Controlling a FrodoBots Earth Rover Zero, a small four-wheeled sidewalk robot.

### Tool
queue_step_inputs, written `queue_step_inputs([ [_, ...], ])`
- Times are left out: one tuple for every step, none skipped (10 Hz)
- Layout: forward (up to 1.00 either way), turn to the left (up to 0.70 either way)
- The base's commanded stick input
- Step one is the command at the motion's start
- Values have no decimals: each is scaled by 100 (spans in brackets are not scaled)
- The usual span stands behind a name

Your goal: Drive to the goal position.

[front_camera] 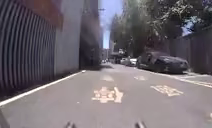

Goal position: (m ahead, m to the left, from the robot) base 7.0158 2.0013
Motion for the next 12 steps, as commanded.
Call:
queue_step_inputs([
  [70, 0],
  [70, 0],
  [70, 0],
  [70, 0],
  [70, 0],
  [70, 0],
  [70, 0],
  [70, 0],
  [70, 0],
  [70, 0],
  [70, 0],
  [70, 0],
])
